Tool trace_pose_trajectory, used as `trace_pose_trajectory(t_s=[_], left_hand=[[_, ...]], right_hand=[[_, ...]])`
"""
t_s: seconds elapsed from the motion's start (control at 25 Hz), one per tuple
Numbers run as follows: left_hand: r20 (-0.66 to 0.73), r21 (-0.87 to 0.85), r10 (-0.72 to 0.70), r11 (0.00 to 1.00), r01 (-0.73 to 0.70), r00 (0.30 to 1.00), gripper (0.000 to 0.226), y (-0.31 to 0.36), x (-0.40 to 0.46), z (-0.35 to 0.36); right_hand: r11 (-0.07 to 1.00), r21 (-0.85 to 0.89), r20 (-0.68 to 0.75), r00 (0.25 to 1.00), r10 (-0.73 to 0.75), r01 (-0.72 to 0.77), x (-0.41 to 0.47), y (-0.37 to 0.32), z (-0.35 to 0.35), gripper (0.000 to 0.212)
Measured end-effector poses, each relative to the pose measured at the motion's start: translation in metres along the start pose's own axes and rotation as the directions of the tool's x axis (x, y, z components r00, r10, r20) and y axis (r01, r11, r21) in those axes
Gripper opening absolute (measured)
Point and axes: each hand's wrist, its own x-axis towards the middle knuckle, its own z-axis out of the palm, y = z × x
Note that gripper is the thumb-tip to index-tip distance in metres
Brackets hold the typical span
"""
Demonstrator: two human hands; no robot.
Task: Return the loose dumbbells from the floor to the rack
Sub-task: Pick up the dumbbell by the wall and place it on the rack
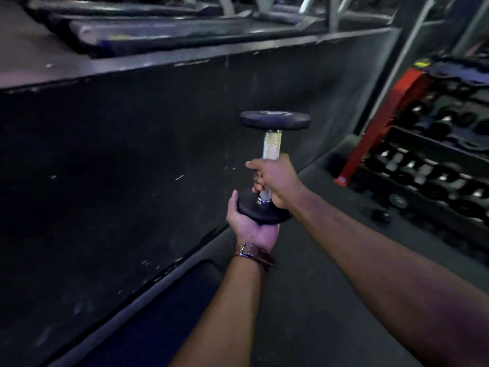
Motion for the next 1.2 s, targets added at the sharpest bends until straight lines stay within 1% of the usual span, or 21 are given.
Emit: trace_pose_trajectory(t_s=[0.08, 0.2, 0.4, 0.52, 0.68, 0.8, 0.96, 1.04, 1.12, 1.2], left_hand=[[0.057, -0.017, -0.096, 0.995, 0.097, 0.994, 0.04, -0.039, -0.01, 0.04], [0.102, 0.027, -0.205, 0.979, 0.203, 0.973, 0.043, -0.094, -0.011, 0.094], [0.18, 0.052, -0.344, 0.939, 0.34, 0.922, 0.041, -0.195, 0.023, 0.146], [0.159, 0.083, -0.41, 0.912, 0.402, 0.898, 0.037, -0.266, 0.059, 0.17], [0.176, 0.086, -0.477, 0.879, 0.469, 0.861, 0.027, -0.346, 0.107, 0.204], [0.19, 0.101, -0.5, 0.866, 0.49, 0.845, 0.024, -0.407, 0.161, 0.232], [0.203, 0.104, -0.521, 0.853, 0.511, 0.829, 0.022, -0.484, 0.262, 0.264], [0.183, 0.127, -0.528, 0.849, 0.512, 0.829, 0.024, -0.517, 0.32, 0.283], [0.163, 0.144, -0.533, 0.845, 0.514, 0.83, 0.022, -0.554, 0.387, 0.308], [0.144, 0.155, -0.544, 0.837, 0.524, 0.827, 0.023, -0.58, 0.436, 0.331]], right_hand=[[0.999, -0.008, -0.055, 0.998, -0.036, 0.036, -0.012, -0.041, -0.041, 0.036], [0.996, 0.004, -0.141, 0.986, -0.091, 0.092, -0.021, -0.091, -0.104, 0.038], [0.988, -0.024, -0.259, 0.953, -0.156, 0.155, -0.014, -0.143, -0.214, 0.037], [0.985, -0.018, -0.337, 0.926, -0.169, 0.173, 0.005, -0.166, -0.292, 0.037], [0.986, 0.015, -0.398, 0.906, -0.145, 0.164, 0.041, -0.19, -0.384, 0.035], [0.987, 0.035, -0.432, 0.893, -0.128, 0.159, 0.087, -0.211, -0.456, 0.032], [0.984, 0.015, -0.467, 0.872, -0.148, 0.175, 0.181, -0.232, -0.551, 0.03], [0.982, 0.034, -0.481, 0.864, -0.147, 0.186, 0.235, -0.243, -0.593, 0.029], [0.982, 0.063, -0.499, 0.858, -0.122, 0.176, 0.297, -0.262, -0.637, 0.032], [0.986, 0.068, -0.506, 0.857, -0.097, 0.152, 0.336, -0.279, -0.67, 0.032]])
